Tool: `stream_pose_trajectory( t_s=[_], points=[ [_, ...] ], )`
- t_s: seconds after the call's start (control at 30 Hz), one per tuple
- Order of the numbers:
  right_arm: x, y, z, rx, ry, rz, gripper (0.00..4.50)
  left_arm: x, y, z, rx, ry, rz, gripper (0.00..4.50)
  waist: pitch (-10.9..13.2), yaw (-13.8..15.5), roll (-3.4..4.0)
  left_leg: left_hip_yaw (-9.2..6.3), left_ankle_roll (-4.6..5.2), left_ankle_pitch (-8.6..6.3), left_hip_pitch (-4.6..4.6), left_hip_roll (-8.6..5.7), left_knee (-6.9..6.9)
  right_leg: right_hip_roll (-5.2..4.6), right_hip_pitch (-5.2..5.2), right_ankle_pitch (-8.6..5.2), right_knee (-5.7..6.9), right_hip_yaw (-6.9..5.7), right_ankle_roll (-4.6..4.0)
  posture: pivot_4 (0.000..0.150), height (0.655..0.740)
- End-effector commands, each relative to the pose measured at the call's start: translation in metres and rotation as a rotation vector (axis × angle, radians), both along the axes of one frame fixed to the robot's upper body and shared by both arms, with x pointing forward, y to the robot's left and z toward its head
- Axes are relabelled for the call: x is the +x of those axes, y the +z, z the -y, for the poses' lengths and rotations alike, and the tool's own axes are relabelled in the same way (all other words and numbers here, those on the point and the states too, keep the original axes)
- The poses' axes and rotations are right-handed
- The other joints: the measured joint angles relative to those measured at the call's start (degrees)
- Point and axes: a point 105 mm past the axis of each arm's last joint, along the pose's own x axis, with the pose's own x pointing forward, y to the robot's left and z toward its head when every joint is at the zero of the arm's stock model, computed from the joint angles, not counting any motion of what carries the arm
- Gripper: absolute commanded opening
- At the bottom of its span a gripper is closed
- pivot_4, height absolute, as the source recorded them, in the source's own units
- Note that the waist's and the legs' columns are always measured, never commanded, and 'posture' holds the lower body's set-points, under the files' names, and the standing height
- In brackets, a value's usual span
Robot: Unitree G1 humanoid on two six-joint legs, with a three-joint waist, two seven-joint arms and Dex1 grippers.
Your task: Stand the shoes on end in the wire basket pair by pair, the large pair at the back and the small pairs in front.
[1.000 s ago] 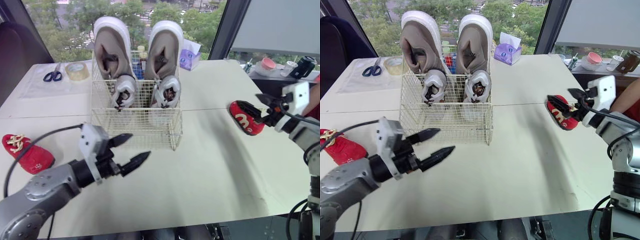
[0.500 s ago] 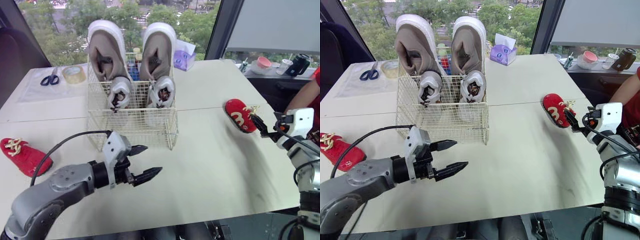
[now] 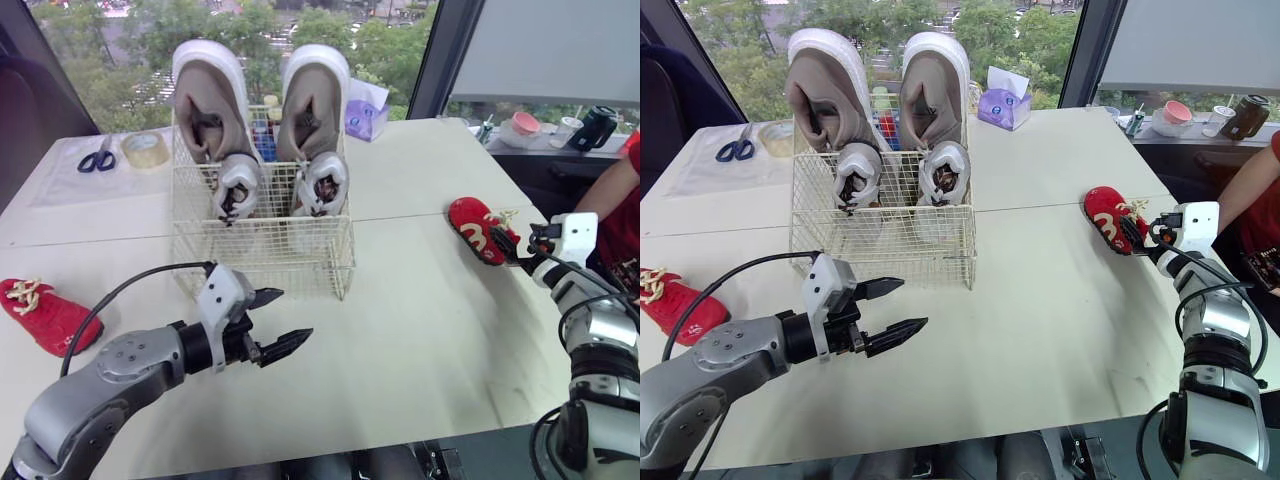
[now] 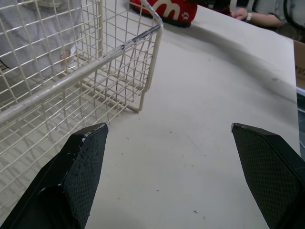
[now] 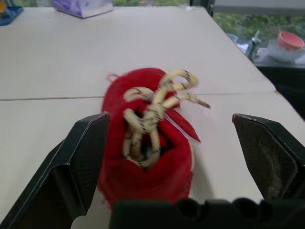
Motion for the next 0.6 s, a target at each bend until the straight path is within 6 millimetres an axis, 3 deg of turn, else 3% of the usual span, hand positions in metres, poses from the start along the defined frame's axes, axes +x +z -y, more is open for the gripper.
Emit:
stream_pose_trajectory(
  t_s=[0.03, 0.3, 0.4, 0.53, 0.6],
  points=[
    [0.003, 0.002, -0.002, 0.049, 0.029, 0.003, 4.5, -0.005, 0.011, -0.002, -0.002, 0.003, 0.045, 4.28, 0.0, 0.0, 0.0, 0.0, 0.0, 0.0, 0.0, 0.0, 0.0, 0.0, 0.0, 0.0, 0.0, 0.0, 0.0, 0.15, 0.74],
    [0.008, -0.017, -0.011, 0.073, 0.071, -0.054, 4.5, -0.005, 0.024, -0.017, 0.014, -0.007, 0.017, 4.28, 0.0, 0.0, 0.02, -0.01, -0.01, 0.0, 0.0, 0.0, 0.0, -0.01, 0.0, 0.0, 0.0, 0.0, 0.0, 0.15, 0.74],
    [0.008, -0.022, -0.012, 0.071, 0.066, -0.066, 3.71, 0.001, 0.035, -0.024, -0.01, 0.023, 0.029, 4.5, 0.0, 0.0, 0.03, -0.01, -0.01, 0.01, 0.0, -0.01, 0.0, -0.01, 0.01, 0.0, 0.0, 0.0, 0.0, 0.15, 0.74],
    [0.008, -0.024, -0.011, 0.068, 0.055, -0.064, 1.91, 0.014, 0.057, -0.037, -0.046, 0.104, 0.07, 4.5, 0.0, -0.1, 0.02, 0.0, -0.03, 0.02, 0.01, 0.0, 0.0, -0.01, 0.01, 0.01, 0.01, 0.0, 0.01, 0.15, 0.74],
    [0.01, -0.017, -0.011, 0.064, 0.049, -0.032, 1.47, 0.028, 0.07, -0.052, -0.023, 0.216, 0.098, 4.5, 0.0, -0.2, 0.01, -0.02, -0.07, 0.04, 0.01, 0.0, 0.0, 0.03, 0.02, 0.01, 0.03, 0.0, 0.02, 0.15, 0.74]
  ],
)
